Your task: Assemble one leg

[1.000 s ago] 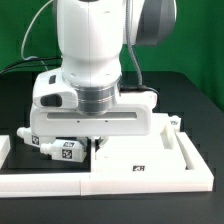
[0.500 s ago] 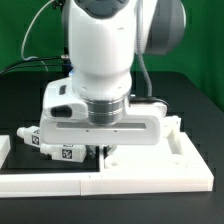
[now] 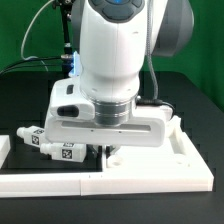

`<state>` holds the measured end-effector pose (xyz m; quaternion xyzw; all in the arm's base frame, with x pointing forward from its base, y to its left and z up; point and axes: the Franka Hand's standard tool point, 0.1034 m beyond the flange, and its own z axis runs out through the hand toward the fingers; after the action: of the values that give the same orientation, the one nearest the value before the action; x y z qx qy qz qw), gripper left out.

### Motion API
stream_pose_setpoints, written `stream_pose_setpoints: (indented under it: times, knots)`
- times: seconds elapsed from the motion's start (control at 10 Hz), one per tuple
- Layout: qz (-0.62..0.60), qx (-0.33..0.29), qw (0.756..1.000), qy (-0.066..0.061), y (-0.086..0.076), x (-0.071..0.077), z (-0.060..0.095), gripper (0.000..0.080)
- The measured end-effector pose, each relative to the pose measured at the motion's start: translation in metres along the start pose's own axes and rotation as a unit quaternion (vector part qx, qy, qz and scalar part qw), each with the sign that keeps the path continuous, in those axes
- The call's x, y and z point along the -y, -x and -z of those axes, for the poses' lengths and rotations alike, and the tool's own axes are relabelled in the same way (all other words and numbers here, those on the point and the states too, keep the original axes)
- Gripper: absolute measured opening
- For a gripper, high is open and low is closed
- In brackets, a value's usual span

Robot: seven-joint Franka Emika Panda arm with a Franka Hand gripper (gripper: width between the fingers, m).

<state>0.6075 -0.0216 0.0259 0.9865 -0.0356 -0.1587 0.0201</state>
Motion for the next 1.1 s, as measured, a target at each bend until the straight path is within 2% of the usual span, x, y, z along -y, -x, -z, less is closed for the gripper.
stream_pose_setpoints:
  times: [0.5,0.6,0.7,0.8,0.9,1.0,1.1]
  knots:
    - [0.003,-0.019,1.000,0.000,0.000,0.000,0.001,0.0058]
    - [0.003,-0.018,1.000,0.000,0.000,0.000,0.000,0.0237]
    - [0.003,-0.018,1.000,0.000,0.000,0.000,0.000,0.0374]
    - [0.001,-0.019,1.000,-0.001,0.000,0.000,-0.001,0.0374]
    - [-0.003,-0.021,1.000,-0.002,0.004,0.000,-0.006,0.0556]
    - [-0.029,-0.015,0.999,-0.006,0.012,0.003,-0.010,0.0625]
    - [-0.040,-0.010,0.999,-0.009,0.020,0.008,-0.012,0.0625]
